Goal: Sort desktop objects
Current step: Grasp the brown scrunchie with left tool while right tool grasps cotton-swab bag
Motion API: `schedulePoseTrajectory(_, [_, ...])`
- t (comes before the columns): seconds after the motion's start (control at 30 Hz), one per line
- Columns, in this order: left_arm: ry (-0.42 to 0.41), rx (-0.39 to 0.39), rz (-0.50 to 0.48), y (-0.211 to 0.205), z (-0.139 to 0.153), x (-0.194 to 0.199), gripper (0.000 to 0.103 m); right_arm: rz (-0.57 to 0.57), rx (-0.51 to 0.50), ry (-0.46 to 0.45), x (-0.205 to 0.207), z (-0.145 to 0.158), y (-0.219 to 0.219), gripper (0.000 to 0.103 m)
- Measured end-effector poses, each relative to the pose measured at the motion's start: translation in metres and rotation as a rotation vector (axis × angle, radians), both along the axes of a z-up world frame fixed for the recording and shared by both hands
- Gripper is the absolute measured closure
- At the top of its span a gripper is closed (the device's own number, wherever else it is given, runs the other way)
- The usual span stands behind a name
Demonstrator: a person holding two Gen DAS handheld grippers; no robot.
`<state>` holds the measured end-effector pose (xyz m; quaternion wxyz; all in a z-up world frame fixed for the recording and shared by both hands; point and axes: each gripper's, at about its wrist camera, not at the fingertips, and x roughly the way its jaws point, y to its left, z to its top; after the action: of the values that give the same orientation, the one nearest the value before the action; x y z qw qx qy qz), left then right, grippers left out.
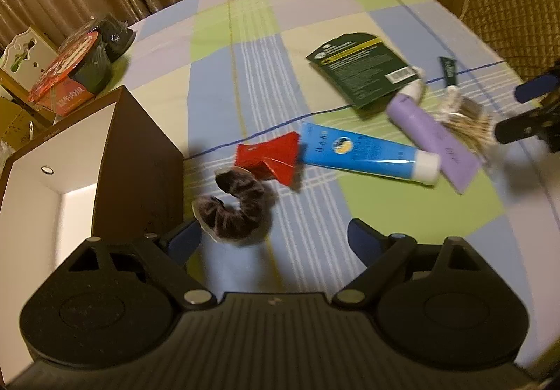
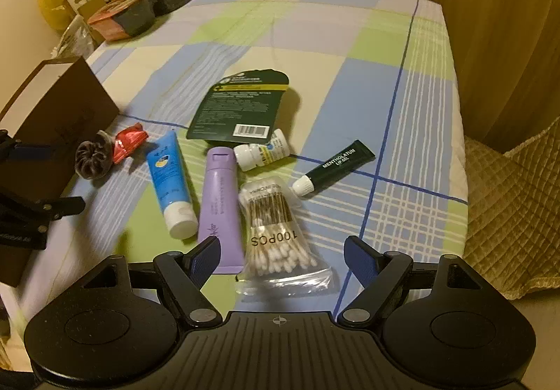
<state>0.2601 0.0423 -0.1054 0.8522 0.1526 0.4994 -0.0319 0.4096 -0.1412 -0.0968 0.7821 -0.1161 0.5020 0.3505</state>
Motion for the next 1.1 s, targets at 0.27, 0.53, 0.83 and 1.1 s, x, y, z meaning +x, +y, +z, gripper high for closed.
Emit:
schedulePoseTrajectory(0.27, [0.021, 0.096, 0.015, 0.005, -0.027, 0.033, 0.021, -0.024, 0.012, 0.032, 0.010, -0.009, 0.000, 0.022])
schedulePoseTrajectory(0.53, [0.046, 0.088, 0.041, 0.012, -0.047, 0.041, 0.058, -0.028, 0.018, 0.051, 0.015, -0.015, -0.001, 0.022])
schedulePoseTrajectory(0.83, [0.087, 0.033, 0.037, 0.018, -0.030, 0.013, 0.088, 0.051, -0.017, 0.030, 0.012, -0.023, 0.011, 0.022])
schedulePoseTrajectory(1.1, [0.090, -0.031, 0.030, 0.010, -0.015, -0.008, 0.091, 0.094, -0.073, 0.004, 0.015, -0.035, 0.028, 0.052])
